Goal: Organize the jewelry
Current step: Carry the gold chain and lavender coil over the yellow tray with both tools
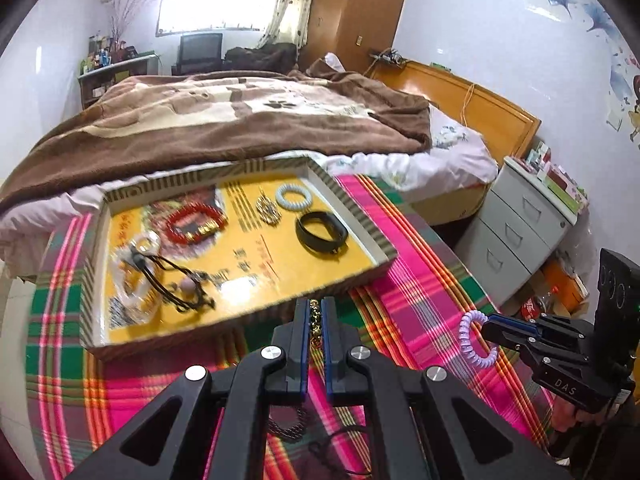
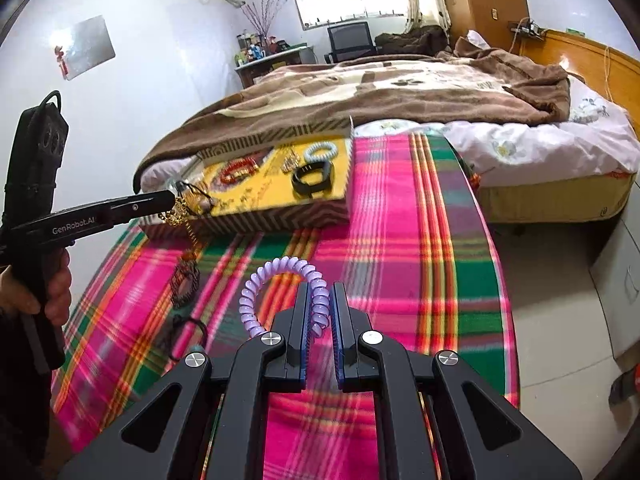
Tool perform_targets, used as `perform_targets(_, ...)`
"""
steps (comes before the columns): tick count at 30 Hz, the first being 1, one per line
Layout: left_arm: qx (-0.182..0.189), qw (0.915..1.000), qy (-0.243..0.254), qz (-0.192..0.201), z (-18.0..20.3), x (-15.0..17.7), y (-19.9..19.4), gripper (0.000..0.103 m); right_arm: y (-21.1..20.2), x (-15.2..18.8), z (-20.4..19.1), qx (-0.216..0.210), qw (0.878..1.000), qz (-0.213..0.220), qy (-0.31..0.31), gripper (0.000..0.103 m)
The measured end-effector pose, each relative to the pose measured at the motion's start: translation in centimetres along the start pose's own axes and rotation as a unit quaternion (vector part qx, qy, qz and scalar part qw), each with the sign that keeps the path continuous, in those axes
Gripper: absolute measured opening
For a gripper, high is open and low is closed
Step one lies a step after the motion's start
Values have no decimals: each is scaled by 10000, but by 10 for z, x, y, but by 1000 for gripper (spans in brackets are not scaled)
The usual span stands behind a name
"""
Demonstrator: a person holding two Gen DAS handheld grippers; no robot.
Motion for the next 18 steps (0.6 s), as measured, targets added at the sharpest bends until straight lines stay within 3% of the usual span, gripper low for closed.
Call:
perform_targets(8, -19, 9995, -225, 226, -26, -32, -9, 5, 18, -39, -21, -121, 9997, 92, -164, 9)
perform_targets(18, -61, 9987, -363, 357, -62, -71, 7, 5, 81, -77, -39, -252, 9995, -185, -68, 9)
Point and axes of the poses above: each gripper's, at about its wrist camera, not at the fingertips, and y roughly the way its jaws point, z to its right, x to its underside, the point moved 5 cm from there along y, roughly the way its jaws point
